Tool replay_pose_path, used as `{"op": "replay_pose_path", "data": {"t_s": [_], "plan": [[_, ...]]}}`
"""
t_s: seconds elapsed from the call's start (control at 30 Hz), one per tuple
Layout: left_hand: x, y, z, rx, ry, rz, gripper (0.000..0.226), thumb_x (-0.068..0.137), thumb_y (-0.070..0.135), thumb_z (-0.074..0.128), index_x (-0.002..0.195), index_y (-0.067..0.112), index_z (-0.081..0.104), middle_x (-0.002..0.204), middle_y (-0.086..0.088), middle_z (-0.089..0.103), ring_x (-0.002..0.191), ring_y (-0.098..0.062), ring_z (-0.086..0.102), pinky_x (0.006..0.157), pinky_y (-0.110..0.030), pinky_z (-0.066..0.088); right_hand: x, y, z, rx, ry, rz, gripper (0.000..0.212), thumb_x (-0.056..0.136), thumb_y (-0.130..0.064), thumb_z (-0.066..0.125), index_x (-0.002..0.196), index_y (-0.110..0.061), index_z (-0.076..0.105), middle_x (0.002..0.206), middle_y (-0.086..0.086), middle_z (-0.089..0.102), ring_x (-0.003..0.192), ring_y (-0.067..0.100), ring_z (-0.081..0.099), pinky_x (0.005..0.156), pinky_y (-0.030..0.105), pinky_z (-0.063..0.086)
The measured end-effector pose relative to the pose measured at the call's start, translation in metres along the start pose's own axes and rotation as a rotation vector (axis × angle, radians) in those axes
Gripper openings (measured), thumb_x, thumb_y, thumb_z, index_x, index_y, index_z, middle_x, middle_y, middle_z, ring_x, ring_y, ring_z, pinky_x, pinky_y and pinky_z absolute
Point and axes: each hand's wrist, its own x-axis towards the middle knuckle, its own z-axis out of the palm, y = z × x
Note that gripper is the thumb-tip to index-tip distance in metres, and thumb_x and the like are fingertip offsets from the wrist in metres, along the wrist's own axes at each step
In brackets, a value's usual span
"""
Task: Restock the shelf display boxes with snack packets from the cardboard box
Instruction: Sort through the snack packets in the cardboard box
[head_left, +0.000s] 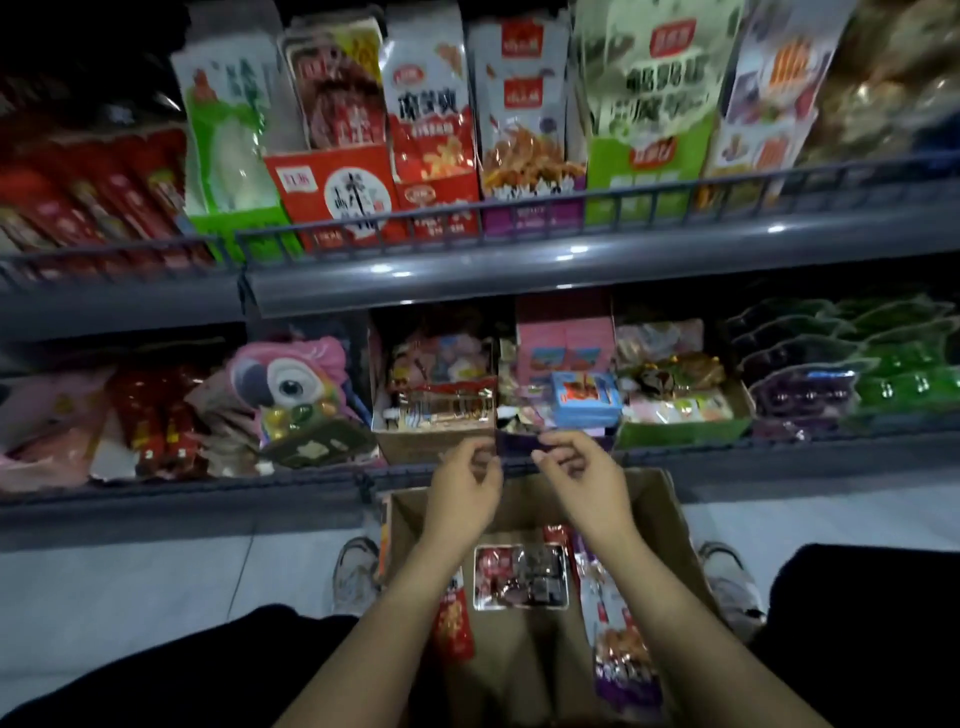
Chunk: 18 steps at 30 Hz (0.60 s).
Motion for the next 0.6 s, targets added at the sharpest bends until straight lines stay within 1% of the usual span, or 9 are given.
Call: {"op": "replay_pose_path", "data": {"t_s": [0.07,0.1,0.17,0.3,0.33,0.4,0.47,0.53,0.6], "plan": [[-0.002,-0.025,0.022,-0.031,-0.041,-0.113,0.026,0.092,0.016,0.054,0.117,0.013,0.058,0.103,-0.002,0.062,0.093,-0.014,0.06,0.075,-0.016,0.04,-0.005,0.032,0.002,-0.022,0.005,0.071,0.019,0.083,-0.014,0.068,0.085,-0.031,0.059,0.07,-0.002,0.06,0.071,0.014,0.058,0.072,0.024,0.046],[-0.003,-0.038,0.033,-0.038,-0.05,-0.162,0.026,0.091,0.016,0.055,0.116,0.012,0.059,0.103,-0.004,0.064,0.095,-0.017,0.061,0.078,-0.019,0.041,-0.007,0.046,0.003,-0.037,0.001,0.106,0.021,0.083,-0.013,0.068,0.083,-0.032,0.058,0.07,-0.002,0.06,0.072,0.014,0.059,0.072,0.023,0.046],[-0.004,-0.061,0.054,-0.05,-0.06,-0.246,0.026,0.09,0.014,0.057,0.115,0.008,0.06,0.103,-0.009,0.066,0.098,-0.022,0.062,0.079,-0.02,0.041,-0.011,0.074,0.007,-0.043,0.006,0.178,0.021,0.083,-0.011,0.068,0.082,-0.031,0.059,0.068,-0.002,0.058,0.071,0.014,0.058,0.071,0.021,0.044],[-0.007,-0.101,0.086,0.005,-0.11,-0.36,0.028,0.091,0.016,0.055,0.117,0.008,0.06,0.113,-0.009,0.064,0.107,-0.024,0.059,0.082,-0.022,0.039,-0.018,0.133,0.02,-0.099,-0.029,0.318,0.022,0.083,-0.006,0.065,0.083,-0.027,0.06,0.072,-0.005,0.06,0.076,0.019,0.059,0.073,0.032,0.046],[-0.007,-0.11,0.093,-0.002,-0.113,-0.373,0.027,0.09,0.015,0.056,0.115,0.007,0.061,0.113,-0.009,0.064,0.107,-0.024,0.059,0.083,-0.021,0.038,-0.02,0.147,0.023,-0.109,-0.037,0.354,0.023,0.083,-0.005,0.064,0.083,-0.027,0.061,0.071,-0.006,0.06,0.076,0.02,0.059,0.072,0.032,0.046],[-0.006,-0.13,0.106,-0.019,-0.117,-0.411,0.022,0.089,0.013,0.058,0.109,0.004,0.064,0.111,-0.012,0.066,0.106,-0.025,0.059,0.085,-0.023,0.04,-0.024,0.168,0.03,-0.117,-0.035,0.422,0.025,0.082,-0.004,0.064,0.079,-0.029,0.061,0.067,-0.009,0.058,0.074,0.019,0.057,0.069,0.028,0.044],[-0.004,-0.15,0.117,-0.009,-0.137,-0.463,0.022,0.089,0.016,0.059,0.107,0.003,0.065,0.11,-0.013,0.066,0.107,-0.028,0.059,0.091,-0.028,0.043,-0.027,0.186,0.037,-0.15,-0.041,0.466,0.019,0.082,-0.004,0.065,0.078,-0.023,0.062,0.067,-0.012,0.056,0.074,0.018,0.056,0.067,0.024,0.042],[-0.002,-0.168,0.127,0.002,-0.163,-0.506,0.029,0.091,0.021,0.059,0.112,0.003,0.063,0.114,-0.015,0.064,0.11,-0.029,0.057,0.096,-0.031,0.042,-0.031,0.2,0.042,-0.16,-0.03,0.528,0.015,0.081,-0.006,0.067,0.081,-0.02,0.064,0.076,-0.007,0.06,0.082,0.02,0.059,0.071,0.023,0.042],[0.0,-0.18,0.133,0.004,-0.166,-0.562,0.031,0.091,0.023,0.057,0.115,0.003,0.061,0.115,-0.017,0.063,0.108,-0.031,0.058,0.095,-0.033,0.044,-0.033,0.216,0.045,-0.17,-0.021,0.593,0.014,0.082,-0.009,0.068,0.094,-0.015,0.068,0.095,0.002,0.065,0.095,0.021,0.06,0.076,0.021,0.04]]}}
